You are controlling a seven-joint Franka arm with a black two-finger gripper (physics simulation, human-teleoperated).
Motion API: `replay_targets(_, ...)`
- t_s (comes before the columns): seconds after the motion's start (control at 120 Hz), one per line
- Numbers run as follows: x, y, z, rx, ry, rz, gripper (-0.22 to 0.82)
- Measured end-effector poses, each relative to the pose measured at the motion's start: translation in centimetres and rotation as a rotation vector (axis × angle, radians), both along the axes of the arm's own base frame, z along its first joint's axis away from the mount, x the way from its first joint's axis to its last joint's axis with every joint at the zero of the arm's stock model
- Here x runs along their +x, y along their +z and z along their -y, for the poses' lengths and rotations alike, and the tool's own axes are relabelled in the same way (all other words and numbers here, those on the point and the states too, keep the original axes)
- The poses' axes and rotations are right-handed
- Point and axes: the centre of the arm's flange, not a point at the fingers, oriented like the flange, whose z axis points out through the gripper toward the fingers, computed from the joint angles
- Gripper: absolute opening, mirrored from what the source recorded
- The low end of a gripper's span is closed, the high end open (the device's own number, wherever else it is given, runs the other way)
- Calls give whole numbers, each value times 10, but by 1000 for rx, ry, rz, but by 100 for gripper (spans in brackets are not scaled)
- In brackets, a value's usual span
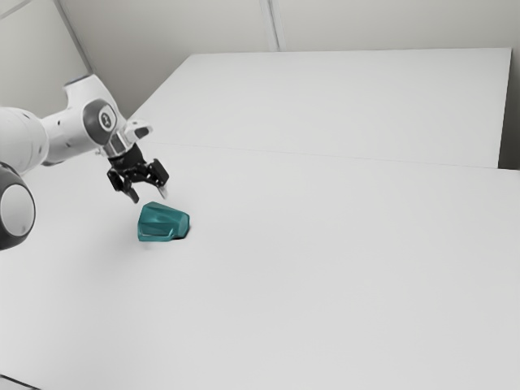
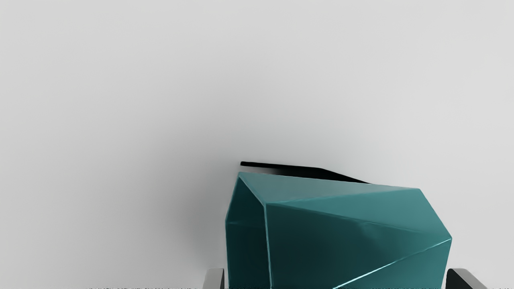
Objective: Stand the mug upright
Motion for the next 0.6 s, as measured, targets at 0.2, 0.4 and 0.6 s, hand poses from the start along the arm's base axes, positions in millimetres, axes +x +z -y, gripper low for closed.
replay_targets(0.2, -8, -7, -7, -11, 17, -10, 60)
replay_targets(0.4, -11, -13, -8, -16, 18, -20, 60)
replay_targets(0.6, -16, -21, -12, -31, 34, -21, 60)
